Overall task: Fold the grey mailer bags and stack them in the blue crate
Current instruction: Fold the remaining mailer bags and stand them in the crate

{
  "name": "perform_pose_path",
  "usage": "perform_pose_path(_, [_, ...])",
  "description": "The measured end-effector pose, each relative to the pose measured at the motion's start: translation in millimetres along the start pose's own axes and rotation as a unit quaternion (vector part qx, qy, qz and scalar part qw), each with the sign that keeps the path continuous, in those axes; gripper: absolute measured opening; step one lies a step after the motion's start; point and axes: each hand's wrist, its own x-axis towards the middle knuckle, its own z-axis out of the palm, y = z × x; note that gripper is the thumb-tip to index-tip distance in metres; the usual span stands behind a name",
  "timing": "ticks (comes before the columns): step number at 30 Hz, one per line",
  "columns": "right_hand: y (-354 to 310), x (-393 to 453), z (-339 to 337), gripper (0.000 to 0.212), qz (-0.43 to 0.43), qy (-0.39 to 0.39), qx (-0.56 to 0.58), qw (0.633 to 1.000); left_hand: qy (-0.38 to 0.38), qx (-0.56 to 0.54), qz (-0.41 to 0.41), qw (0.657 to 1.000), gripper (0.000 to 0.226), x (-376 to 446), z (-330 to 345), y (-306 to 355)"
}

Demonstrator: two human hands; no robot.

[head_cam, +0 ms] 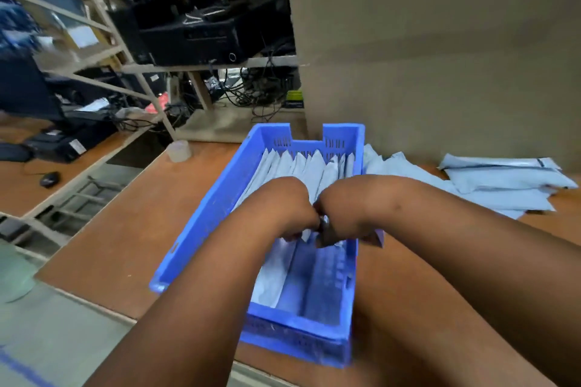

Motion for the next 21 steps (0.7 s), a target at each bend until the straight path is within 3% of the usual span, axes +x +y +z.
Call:
perform_pose_path(6, [114,-80,25,0.054,0.042,0.108,0.044,0.992,0.118,0.028,0.102,0.987,0.037,0,10,112])
perform_pose_path(10, [192,-122,81,0.073,0.105,0.101,0.09,0.985,0.097,0.077,0.162,0.979,0.027,18,45,191])
perform_pose_path(15, [272,-151,179,0.071,0.173,0.07,0.159,0.969,0.028,0.082,0.195,0.977,0.025,56,109,284])
perform_pose_path(21, [331,-153,285,0.04,0.257,0.192,0.257,0.912,0.031,0.166,0.188,0.968,0.031,123,193,355])
